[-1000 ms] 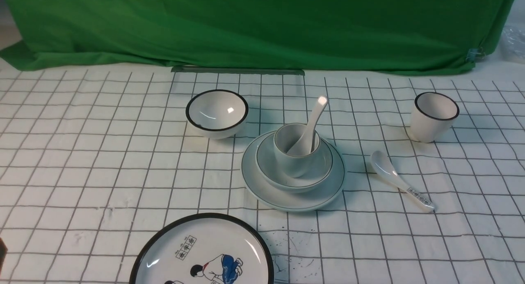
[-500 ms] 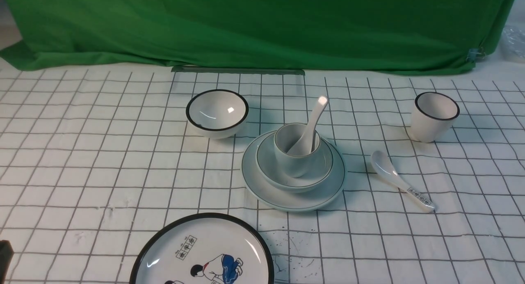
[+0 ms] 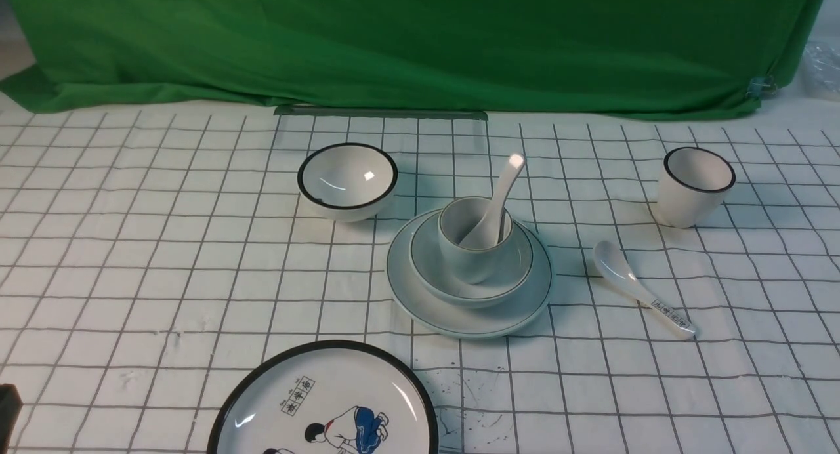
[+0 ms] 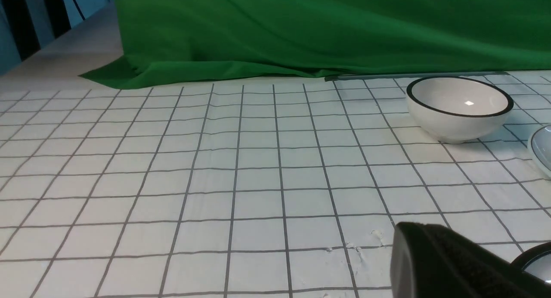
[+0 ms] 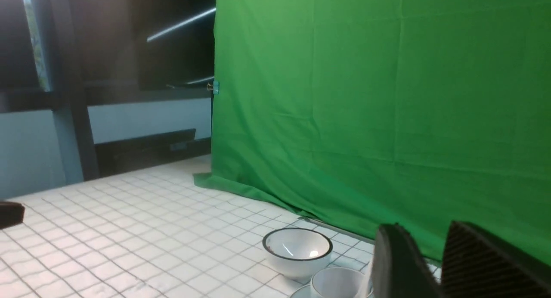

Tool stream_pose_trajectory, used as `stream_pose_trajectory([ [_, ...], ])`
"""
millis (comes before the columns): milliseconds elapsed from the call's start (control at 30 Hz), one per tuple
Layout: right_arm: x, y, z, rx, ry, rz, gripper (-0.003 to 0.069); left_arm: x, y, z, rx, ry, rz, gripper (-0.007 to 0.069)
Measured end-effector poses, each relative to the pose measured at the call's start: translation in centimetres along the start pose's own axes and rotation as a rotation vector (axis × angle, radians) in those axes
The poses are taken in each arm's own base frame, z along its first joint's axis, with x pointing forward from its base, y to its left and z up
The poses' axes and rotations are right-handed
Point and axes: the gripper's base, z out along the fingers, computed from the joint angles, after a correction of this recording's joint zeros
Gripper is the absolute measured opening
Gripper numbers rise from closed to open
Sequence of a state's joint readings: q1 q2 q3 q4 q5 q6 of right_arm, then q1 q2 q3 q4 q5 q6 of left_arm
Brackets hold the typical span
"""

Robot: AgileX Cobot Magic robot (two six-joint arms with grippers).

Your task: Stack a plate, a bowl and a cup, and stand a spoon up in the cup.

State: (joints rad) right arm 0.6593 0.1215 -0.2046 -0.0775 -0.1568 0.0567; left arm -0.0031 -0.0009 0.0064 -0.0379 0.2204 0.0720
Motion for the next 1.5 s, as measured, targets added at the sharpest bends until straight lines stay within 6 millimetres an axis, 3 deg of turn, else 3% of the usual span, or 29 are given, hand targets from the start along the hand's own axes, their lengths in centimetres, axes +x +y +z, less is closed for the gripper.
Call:
stream_pose_trajectory([
  [300,0.1,-0.1,-0.2,0.015,0.015,0.011,0.0217,0.0,0.0,0.0,-0.001,0.0,0.005,0.0003],
  [433,1.2,-0.9,-1.3,0.192,0.117,-0.015,0.0222,0.0,0.0,0.0,-0.001,0.001,0.005,0.0003],
  [533,3.0,-1.6,-1.9,0.349,0.23,-0.072,0.0231,0.0,0.0,0.0,-0.001,0.001,0.005,0.0003],
  [667,8.2,-2.6,-2.8,0.533,0.454,-0.105,0.0234,0.0,0.0,0.0,-0.002,0.002,0.008,0.0003],
  [733,9.5,-2.7,-3.2,0.56,0.517,-0.086,0.0235,0.0,0.0,0.0,-0.002,0.002,0.009,0.0003],
  [1500,9.7,-2.8,-3.3,0.581,0.525,-0.069,0.0237,0.0,0.0,0.0,-0.003,0.002,0.015,0.0003],
])
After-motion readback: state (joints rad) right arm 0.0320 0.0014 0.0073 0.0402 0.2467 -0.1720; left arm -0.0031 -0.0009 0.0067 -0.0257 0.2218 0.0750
